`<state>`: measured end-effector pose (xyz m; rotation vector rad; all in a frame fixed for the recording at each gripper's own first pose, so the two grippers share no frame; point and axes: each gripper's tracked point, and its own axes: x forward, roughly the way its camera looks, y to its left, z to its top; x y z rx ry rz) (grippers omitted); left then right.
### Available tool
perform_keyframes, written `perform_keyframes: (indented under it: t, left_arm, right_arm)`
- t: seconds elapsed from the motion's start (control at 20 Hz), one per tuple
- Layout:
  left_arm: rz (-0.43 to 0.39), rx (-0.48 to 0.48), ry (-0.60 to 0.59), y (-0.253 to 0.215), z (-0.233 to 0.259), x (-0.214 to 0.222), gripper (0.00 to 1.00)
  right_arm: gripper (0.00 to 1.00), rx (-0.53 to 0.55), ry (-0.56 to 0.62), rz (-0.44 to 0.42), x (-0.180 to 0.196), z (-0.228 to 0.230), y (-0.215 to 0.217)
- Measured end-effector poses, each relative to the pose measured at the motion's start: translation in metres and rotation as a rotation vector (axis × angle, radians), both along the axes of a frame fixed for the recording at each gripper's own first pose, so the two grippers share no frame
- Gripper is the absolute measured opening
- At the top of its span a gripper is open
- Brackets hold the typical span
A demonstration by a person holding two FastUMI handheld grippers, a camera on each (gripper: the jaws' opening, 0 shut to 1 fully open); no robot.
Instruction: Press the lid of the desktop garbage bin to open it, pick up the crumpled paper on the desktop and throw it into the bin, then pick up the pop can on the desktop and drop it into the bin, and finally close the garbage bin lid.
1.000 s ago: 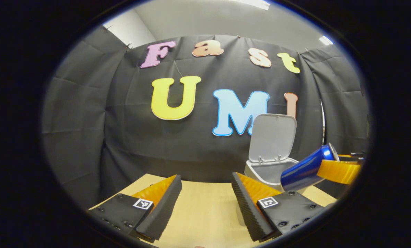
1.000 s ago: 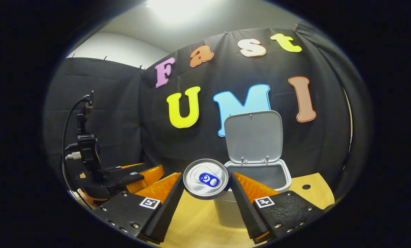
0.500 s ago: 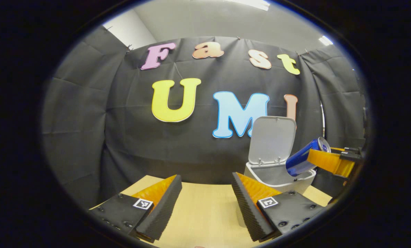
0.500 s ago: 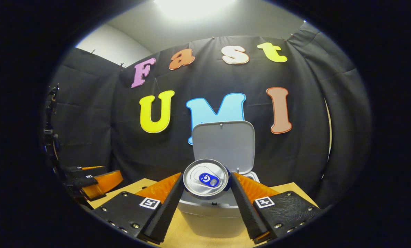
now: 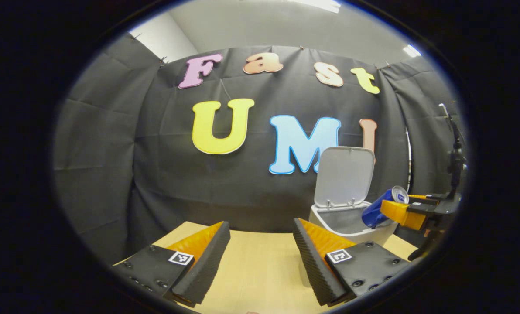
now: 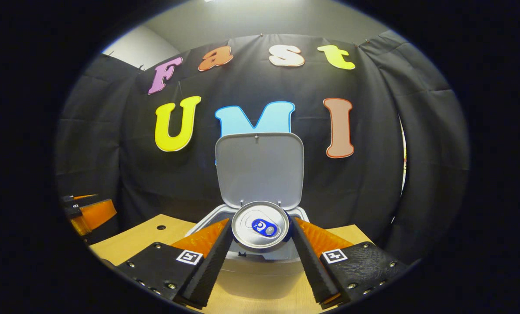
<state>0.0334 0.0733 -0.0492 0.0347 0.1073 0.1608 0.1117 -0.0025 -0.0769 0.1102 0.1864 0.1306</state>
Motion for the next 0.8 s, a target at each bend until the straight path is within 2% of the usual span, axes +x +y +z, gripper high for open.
perform_keyframes:
  t: [0.25,0.5,0.8]
  left_arm:
    - [0.012,-0.004,-0.002,0.001,0.000,-0.005,0.95]
    - [0.028,-0.009,-0.002,0.003,0.000,-0.010,0.95]
    - [0.027,-0.008,-0.004,-0.005,0.002,-0.016,0.95]
  right_arm:
    - [0.86,-0.004,0.029,-0.003,0.005,-0.009,-0.001]
    - [0.90,-0.018,0.008,-0.017,0.005,-0.003,-0.004]
    - [0.90,-0.006,-0.014,-0.011,0.011,0.011,-0.004]
